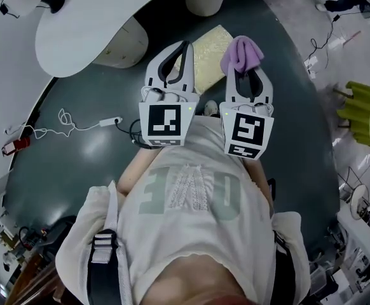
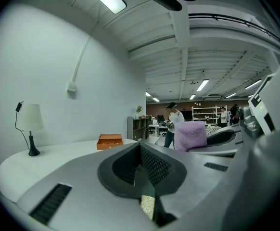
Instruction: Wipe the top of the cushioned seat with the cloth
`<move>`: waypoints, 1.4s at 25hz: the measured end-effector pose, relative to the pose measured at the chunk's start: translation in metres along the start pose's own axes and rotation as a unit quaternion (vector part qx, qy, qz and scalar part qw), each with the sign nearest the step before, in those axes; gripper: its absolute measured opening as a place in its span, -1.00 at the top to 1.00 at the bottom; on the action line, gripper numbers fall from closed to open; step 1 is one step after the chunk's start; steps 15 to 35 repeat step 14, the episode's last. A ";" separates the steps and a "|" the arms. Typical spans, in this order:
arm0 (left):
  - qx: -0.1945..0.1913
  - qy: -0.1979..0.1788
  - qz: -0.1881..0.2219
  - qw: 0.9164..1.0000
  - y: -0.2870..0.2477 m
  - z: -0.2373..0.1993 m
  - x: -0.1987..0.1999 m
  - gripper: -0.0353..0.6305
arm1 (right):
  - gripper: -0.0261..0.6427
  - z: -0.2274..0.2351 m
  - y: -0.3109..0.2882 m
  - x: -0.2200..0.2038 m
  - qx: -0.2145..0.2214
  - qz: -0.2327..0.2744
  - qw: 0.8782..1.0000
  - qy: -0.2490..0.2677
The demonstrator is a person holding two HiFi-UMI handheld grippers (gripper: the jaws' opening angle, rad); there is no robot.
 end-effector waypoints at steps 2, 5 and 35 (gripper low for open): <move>-0.001 0.000 0.002 1.000 0.001 -0.001 0.001 0.88 | 0.65 -0.002 0.000 0.000 0.000 0.001 1.000 0.000; 0.001 0.001 0.005 1.000 0.003 -0.005 0.002 0.88 | 0.65 -0.007 -0.001 0.003 0.005 0.003 1.000 0.002; -0.001 0.011 0.007 1.000 0.000 -0.031 -0.006 0.88 | 0.65 -0.027 -0.014 0.009 0.008 0.003 1.000 0.013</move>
Point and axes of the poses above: the fingertips, and each gripper's own axes: y backward along the fingers, z to its right, x out of its top, the point moved 4 cm from there along y, backward along the fingers, and after that the axes turned 1 degree about -y, right-handed, at the moved point
